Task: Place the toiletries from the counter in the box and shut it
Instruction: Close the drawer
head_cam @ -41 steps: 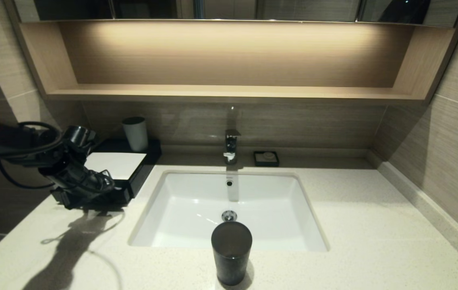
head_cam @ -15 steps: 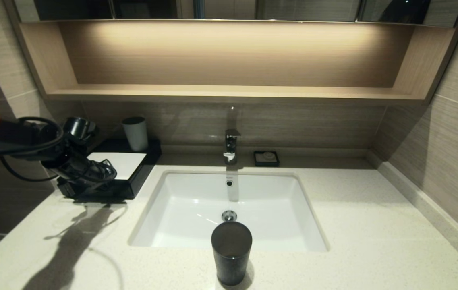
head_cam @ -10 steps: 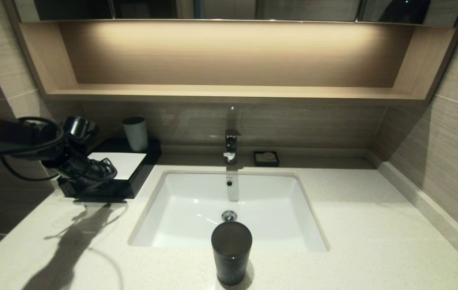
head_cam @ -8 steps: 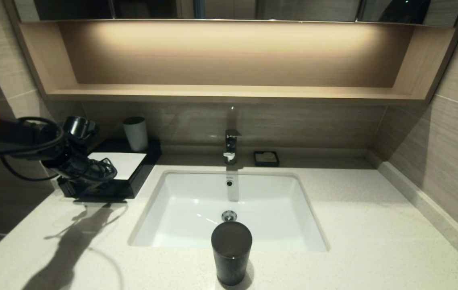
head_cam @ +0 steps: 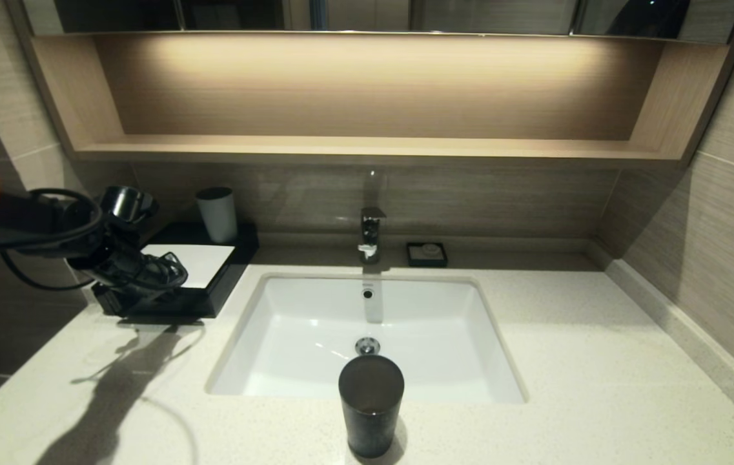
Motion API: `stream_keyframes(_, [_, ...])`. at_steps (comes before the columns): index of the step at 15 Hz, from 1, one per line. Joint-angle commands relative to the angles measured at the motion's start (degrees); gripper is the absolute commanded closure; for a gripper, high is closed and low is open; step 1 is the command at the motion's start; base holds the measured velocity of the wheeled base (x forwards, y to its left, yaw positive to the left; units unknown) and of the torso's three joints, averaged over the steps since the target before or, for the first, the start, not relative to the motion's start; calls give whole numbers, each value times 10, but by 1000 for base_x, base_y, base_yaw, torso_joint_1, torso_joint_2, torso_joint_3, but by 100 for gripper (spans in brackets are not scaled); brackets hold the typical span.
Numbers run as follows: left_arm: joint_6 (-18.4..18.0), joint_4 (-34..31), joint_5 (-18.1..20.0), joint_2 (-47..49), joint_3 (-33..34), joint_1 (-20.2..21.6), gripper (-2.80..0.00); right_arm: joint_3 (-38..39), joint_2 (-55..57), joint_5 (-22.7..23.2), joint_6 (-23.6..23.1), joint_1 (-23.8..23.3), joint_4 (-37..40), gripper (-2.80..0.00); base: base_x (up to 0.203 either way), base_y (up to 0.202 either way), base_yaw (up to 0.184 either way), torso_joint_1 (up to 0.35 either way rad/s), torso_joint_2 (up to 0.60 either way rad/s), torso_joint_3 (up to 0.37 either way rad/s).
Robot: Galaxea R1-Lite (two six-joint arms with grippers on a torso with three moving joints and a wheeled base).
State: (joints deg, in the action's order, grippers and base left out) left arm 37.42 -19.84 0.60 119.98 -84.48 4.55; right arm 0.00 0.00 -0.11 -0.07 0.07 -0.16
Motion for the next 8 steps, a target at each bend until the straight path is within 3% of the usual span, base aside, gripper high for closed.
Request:
stream_keyframes(1, [8, 5, 0, -1, 1, 0, 0, 1, 0, 0, 0, 0, 0, 0, 0, 0, 0, 0, 0, 0])
stream_keyframes(8, [9, -2, -1, -19, 43, -9, 0, 1, 0, 0, 0, 0, 0, 0, 0, 0, 0, 0, 0, 0])
